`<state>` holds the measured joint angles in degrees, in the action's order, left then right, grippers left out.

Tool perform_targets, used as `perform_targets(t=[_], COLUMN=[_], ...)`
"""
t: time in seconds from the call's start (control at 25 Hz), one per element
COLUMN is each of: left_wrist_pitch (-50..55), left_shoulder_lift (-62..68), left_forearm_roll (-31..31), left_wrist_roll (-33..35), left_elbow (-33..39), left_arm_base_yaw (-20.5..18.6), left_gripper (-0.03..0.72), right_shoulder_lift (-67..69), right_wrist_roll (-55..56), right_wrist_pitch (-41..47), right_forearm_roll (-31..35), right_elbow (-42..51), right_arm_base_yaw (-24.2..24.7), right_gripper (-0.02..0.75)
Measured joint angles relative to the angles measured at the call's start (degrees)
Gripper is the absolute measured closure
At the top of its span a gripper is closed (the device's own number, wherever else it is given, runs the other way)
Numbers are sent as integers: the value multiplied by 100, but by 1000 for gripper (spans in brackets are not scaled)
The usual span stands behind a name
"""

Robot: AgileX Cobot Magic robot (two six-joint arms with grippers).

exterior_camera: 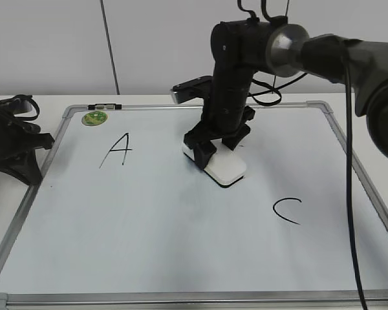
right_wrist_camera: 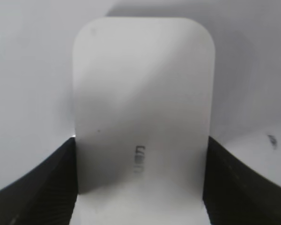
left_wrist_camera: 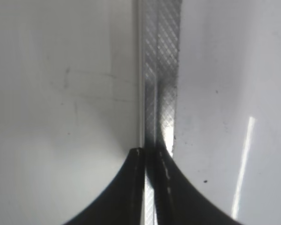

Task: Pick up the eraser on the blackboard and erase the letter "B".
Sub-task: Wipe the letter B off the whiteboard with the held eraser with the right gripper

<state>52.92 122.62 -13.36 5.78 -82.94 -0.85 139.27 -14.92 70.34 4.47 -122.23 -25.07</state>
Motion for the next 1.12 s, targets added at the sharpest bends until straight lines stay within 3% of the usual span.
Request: perform_targets(t=[0.28,0.44,0.64,0.88,1.12], left_wrist_pitch=[0,0,0,0,0], left_shoulder_lift=[0,0,0,0,0], left_forearm_roll=[0,0,0,0,0], left_wrist_roll=[0,0,0,0,0], left_elbow=[0,0,0,0,0], left_arm_base_yaw=[0,0,0,0,0], left_gripper=[678,678,678,678,678], right_shoulder_lift=[-10,-12,-12,-12,-23], right_wrist_roll=[146,309,388,390,390], right_wrist_pitch=[0,0,0,0,0], right_forearm_roll=[-39,-343,-522,-238,-192], right_elbow=[0,-11,-11,-11,-11], right_arm_base_yaw=[857,1110,1132,1110,675], right_gripper=[183,183,183,183,183])
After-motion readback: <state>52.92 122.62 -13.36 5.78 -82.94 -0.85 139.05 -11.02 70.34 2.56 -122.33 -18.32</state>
